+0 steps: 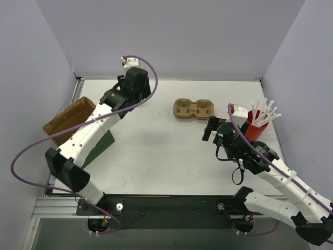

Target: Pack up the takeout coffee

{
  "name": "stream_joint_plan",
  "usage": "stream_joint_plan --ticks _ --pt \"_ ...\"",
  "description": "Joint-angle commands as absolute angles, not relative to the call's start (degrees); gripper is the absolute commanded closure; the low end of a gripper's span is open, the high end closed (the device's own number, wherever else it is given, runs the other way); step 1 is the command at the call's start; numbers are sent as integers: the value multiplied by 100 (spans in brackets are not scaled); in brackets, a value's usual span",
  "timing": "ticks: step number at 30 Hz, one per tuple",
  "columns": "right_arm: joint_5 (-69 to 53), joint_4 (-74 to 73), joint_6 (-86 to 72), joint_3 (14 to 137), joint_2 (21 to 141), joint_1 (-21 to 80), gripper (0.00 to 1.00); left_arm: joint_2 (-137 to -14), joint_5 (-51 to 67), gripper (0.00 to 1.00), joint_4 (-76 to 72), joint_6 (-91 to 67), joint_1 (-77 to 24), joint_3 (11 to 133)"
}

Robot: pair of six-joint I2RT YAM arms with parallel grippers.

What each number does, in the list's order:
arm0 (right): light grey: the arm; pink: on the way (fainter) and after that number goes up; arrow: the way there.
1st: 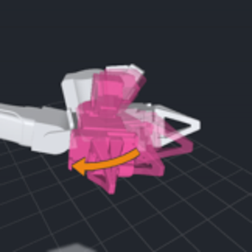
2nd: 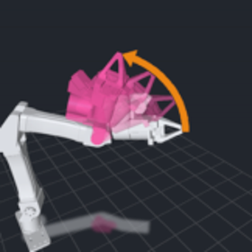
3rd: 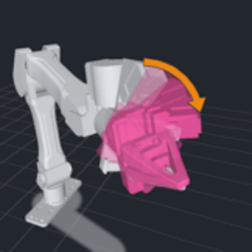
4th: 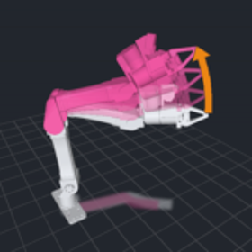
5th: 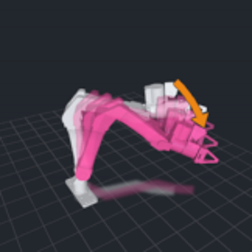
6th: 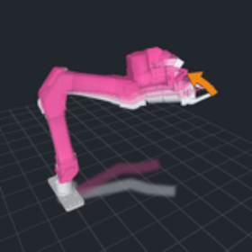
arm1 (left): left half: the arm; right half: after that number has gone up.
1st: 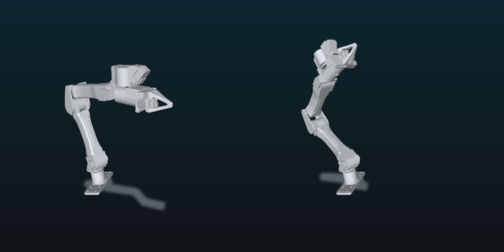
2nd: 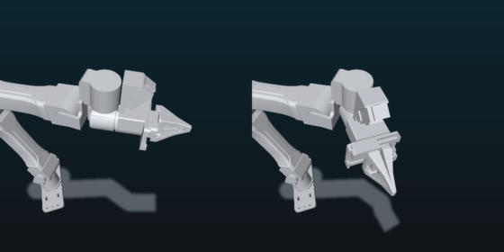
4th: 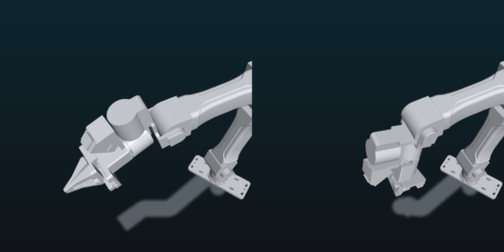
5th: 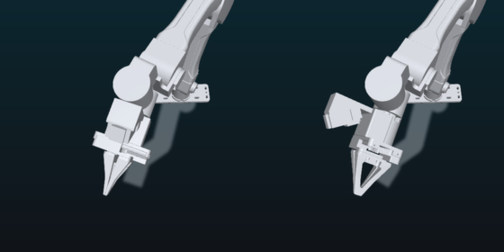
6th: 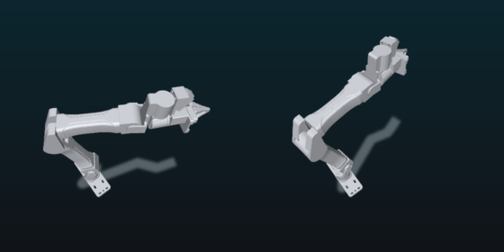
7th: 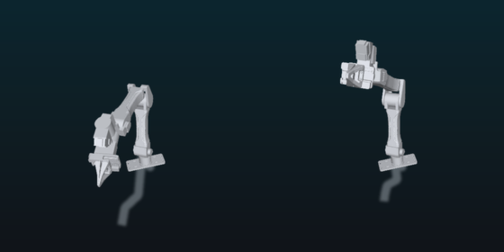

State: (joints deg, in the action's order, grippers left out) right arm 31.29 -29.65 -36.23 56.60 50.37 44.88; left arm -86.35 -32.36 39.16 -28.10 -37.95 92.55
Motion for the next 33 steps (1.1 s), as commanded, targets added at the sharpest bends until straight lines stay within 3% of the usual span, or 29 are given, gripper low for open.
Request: stream_joint_plan --ticks 1,7,19,23,33 --pt "3138 -2909 -3683 5651 5159 4491 0 -9719 -3708 32 4068 -2944 -3139 10632" --pt "2953 -2944 -3674 5739 5387 4447 0 -11055 -3673 39 4658 -3094 -2479 12127" --pt "2628 -3015 -3674 5739 5669 4386 1 -12647 -3120 51 5281 -3498 -1793 13622" --pt "2593 -3032 -3683 5722 5704 4368 1 -12841 -3076 55 5326 -3621 -1740 13711" --pt "2531 -3111 -3656 5704 5827 4324 1 -12990 -3182 55 5300 -3762 -1635 13483"
